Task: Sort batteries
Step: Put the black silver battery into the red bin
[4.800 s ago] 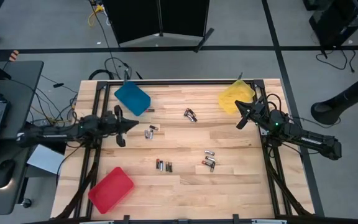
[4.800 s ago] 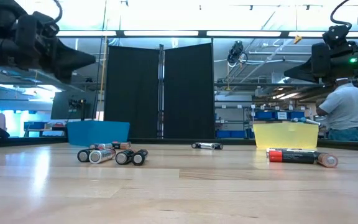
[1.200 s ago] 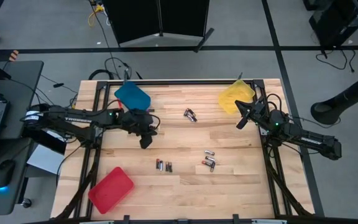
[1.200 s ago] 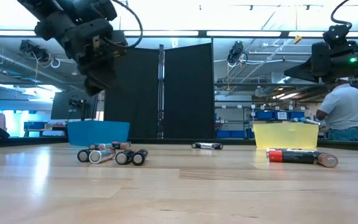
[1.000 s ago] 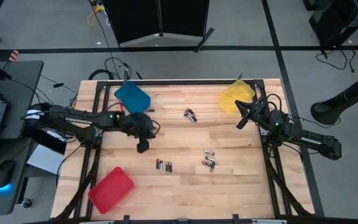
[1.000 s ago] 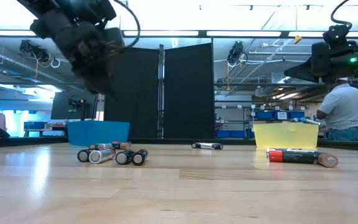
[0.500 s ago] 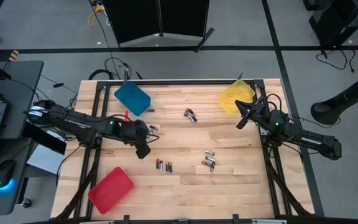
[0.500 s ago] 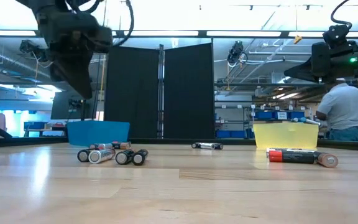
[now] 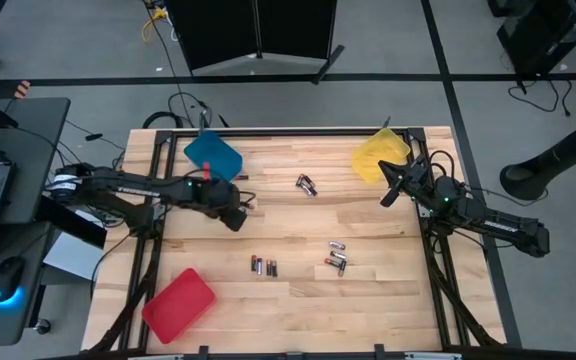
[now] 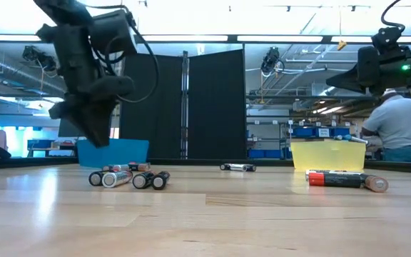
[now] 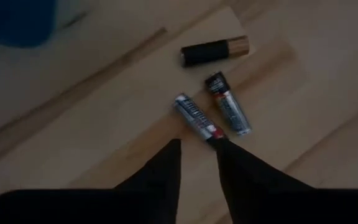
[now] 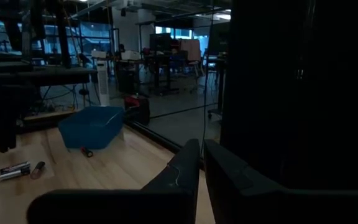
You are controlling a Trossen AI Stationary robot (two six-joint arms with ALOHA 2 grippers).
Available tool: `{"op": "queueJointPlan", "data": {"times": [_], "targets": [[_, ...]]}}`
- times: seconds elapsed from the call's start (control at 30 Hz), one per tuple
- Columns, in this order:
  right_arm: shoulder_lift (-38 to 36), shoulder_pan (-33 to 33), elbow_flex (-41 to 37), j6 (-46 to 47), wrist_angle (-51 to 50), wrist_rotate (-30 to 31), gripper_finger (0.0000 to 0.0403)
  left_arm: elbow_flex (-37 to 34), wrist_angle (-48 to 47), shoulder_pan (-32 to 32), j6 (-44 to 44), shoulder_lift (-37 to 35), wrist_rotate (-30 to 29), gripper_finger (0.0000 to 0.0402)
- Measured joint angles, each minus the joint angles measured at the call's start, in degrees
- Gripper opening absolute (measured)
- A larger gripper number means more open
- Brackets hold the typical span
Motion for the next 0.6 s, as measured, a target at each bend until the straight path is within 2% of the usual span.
{"op": "queueJointPlan", "data": {"times": [0.13,0.27,0.6], "targets": [[0.0,0.0,0.0,0.0,0.1,0.0,0.0034,-2.7,6.4,0.6,-2.6,0.0,2.4,0.0141],[0.0,0.0,0.0,0.0,0.1,0.0,0.0036,-4.6,8.3,0.6,-4.7,0.0,1.7,0.0156],[0.0,0.0,0.0,0.0,0.1,0.0,0.0035,-8.3,17.3,1.1,-5.8,0.6,-1.5,0.0159]]}}
